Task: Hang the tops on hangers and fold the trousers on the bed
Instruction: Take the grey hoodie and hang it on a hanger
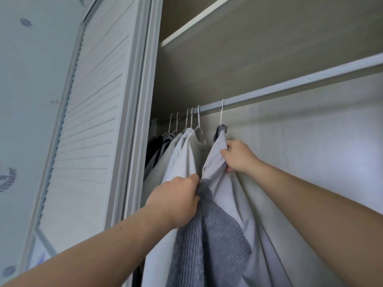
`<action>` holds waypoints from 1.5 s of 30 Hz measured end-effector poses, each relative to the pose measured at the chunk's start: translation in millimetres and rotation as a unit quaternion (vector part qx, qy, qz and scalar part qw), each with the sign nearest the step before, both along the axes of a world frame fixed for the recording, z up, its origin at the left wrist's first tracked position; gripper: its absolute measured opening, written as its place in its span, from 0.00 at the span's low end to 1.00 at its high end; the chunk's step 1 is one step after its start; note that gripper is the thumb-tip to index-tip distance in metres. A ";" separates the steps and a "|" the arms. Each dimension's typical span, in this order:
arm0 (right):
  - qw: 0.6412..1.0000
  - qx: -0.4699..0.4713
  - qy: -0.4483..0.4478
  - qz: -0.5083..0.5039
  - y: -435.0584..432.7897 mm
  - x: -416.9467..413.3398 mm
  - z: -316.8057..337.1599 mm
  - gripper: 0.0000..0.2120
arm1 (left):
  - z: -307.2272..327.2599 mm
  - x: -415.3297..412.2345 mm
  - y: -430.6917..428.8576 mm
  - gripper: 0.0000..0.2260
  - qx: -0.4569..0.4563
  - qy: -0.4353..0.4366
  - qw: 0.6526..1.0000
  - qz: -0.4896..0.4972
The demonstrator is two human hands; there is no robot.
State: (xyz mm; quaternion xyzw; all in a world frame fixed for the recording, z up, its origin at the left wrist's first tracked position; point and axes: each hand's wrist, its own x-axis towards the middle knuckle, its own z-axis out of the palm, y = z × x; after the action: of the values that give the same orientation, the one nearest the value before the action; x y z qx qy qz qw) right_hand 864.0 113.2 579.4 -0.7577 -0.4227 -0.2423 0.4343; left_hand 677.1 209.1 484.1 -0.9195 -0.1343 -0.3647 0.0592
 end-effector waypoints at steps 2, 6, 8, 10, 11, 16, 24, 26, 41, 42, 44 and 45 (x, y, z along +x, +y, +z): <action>1.000 -0.005 -0.009 0.010 22.8 4.8 -1.2 0.11 | 0.0 1.4 4.5 0.05 -0.012 0.009 1.000 0.019; 1.000 -0.013 -0.018 0.019 60.1 14.5 -1.9 0.06 | -4.5 5.0 14.2 0.05 -0.041 0.023 0.998 0.044; 0.999 -0.012 -0.025 0.027 73.1 22.6 -3.9 0.06 | -5.7 4.1 20.1 0.07 -0.059 0.025 0.997 0.048; 0.999 -0.006 -0.036 0.022 80.3 31.0 -6.9 0.07 | -4.9 3.8 25.4 0.07 -0.072 0.028 0.996 0.053; 0.999 0.000 -0.041 0.021 82.8 34.0 -9.3 0.08 | -5.1 3.1 28.0 0.07 -0.077 0.032 0.995 0.055; 0.993 0.090 -0.054 0.044 80.5 21.0 -25.2 0.19 | -10.7 -14.8 31.9 0.12 -0.067 0.032 0.995 0.063; 0.969 0.031 -0.244 0.013 43.3 -94.4 -76.5 0.31 | -19.7 -141.5 21.1 0.20 0.052 -0.016 0.991 0.121; 0.963 0.000 -0.263 0.053 34.1 -136.5 -94.4 0.32 | -27.7 -184.5 15.5 0.25 0.054 -0.015 0.987 0.151; 0.877 -0.137 -0.263 0.379 -12.8 -522.1 -296.3 0.32 | -230.1 -593.6 -103.1 0.34 -0.095 -0.007 0.921 0.377; 0.862 -0.148 -0.263 0.408 -15.1 -549.6 -309.1 0.32 | -246.8 -622.1 -116.4 0.34 -0.110 -0.008 0.910 0.400; 0.828 -0.175 -0.263 0.464 -19.1 -603.5 -334.3 0.32 | -279.4 -677.5 -144.4 0.33 -0.144 -0.018 0.884 0.444; 0.810 -0.186 -0.265 0.490 -20.5 -630.3 -346.6 0.33 | -295.7 -703.8 -159.5 0.33 -0.163 -0.025 0.869 0.467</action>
State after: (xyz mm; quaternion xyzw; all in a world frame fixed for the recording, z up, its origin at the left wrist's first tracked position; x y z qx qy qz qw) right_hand 233.7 92.8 232.8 -0.4232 -0.8731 -0.1055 0.2178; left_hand -26.7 49.6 188.4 -0.7368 -0.6069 -0.2902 0.0681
